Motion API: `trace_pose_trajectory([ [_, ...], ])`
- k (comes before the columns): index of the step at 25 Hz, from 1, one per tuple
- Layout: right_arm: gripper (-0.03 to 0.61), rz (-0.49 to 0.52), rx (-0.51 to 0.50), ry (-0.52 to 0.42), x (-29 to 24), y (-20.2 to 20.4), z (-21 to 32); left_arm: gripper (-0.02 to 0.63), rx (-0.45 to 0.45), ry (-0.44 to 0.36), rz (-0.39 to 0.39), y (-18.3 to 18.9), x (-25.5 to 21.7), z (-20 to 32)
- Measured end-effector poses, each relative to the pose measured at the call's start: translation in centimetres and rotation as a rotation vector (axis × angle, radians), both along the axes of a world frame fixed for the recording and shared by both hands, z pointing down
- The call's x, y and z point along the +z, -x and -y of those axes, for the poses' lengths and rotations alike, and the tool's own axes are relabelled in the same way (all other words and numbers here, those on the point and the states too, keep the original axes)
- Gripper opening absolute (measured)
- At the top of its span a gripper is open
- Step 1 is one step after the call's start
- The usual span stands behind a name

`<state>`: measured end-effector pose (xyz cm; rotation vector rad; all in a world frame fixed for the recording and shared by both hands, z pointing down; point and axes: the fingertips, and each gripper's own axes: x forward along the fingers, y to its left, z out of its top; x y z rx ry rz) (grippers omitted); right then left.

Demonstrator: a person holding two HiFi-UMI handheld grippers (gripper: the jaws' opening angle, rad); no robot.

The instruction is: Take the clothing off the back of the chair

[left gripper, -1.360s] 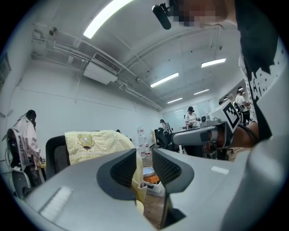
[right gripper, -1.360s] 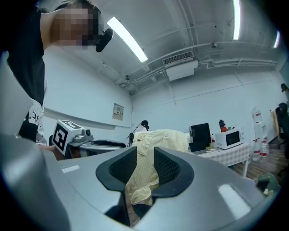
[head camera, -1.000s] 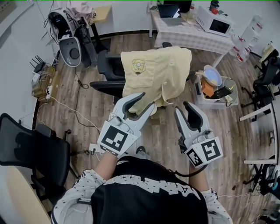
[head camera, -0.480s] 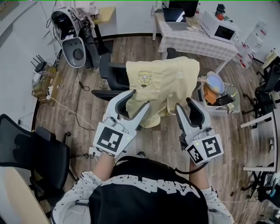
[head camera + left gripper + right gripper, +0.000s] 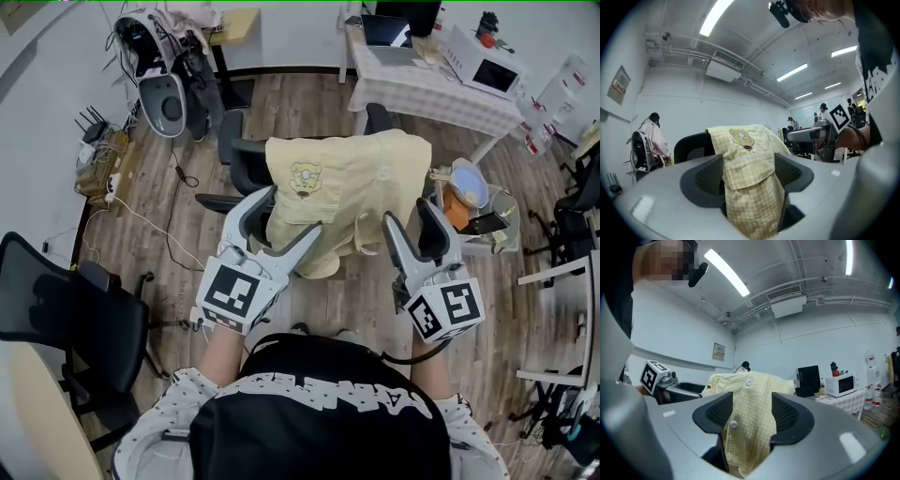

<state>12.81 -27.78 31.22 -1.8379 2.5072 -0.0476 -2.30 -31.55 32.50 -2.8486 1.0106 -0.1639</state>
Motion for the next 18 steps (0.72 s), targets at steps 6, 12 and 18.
trace_pose_trajectory([
  [6,0.286,-0.004,-0.033,0.043,0.9,-0.8,1.4,0.330,-0.038,0.017,0.006,-0.6,0.1,0.5],
  [12,0.295,0.010,-0.048,0.068,1.9,-1.4,2.5,0.330,-0.048,0.031,0.025,-0.9,0.6,1.0],
  [18,0.294,0.033,-0.091,0.087,2.4,-0.7,3.6,0.318,-0.049,0.020,0.033,-1.4,0.6,1.3],
])
